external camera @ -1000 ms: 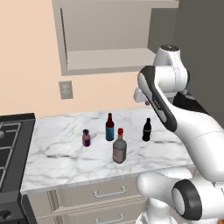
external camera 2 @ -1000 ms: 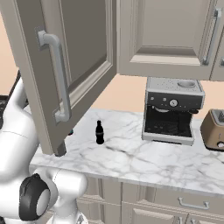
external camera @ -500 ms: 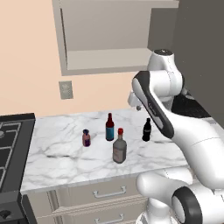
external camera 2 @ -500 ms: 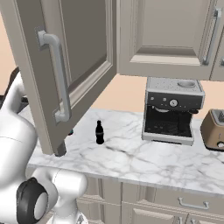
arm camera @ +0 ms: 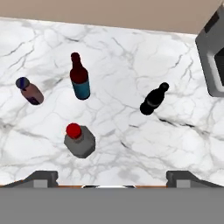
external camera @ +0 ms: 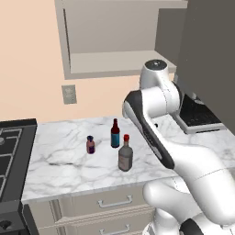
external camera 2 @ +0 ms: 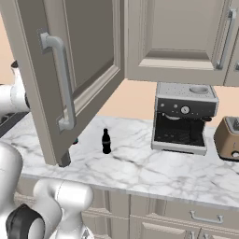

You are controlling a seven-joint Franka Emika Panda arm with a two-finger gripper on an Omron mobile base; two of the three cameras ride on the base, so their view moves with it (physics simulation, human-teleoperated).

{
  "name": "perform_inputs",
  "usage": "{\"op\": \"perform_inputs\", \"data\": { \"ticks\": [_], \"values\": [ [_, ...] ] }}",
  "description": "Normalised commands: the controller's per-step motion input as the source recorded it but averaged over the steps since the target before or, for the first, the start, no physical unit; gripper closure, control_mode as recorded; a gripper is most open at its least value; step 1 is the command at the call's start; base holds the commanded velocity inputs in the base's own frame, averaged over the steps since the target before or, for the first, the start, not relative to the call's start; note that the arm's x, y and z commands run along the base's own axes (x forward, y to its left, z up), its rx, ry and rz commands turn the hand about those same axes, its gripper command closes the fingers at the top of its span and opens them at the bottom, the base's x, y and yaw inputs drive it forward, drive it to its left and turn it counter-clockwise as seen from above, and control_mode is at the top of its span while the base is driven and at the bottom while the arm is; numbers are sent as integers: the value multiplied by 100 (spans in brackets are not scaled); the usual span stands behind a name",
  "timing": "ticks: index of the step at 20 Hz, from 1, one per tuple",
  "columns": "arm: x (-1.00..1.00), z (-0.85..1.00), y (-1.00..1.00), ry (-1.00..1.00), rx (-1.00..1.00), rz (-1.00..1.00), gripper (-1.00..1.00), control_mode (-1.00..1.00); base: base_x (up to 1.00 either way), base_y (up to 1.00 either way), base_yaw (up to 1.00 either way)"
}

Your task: Sort all alcoholic drinks to one cabinet, and non-alcoholic drinks to the other.

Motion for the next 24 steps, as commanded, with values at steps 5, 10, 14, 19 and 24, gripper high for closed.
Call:
{"op": "perform_inputs", "data": {
  "ticks": [5,10,14,19,24],
  "values": [
    [-20,-7,44,-8,-8,-19,-100,-100,0,0,0],
    [-8,-9,48,-1,-9,-20,-100,-100,0,0,0],
    [-3,-20,31,-1,-3,-21,-100,-100,0,0,0],
    [0,-28,24,-8,-5,-22,-100,-100,0,0,0],
    [0,-41,17,-21,-7,-25,-100,-100,0,0,0]
  ]
}}
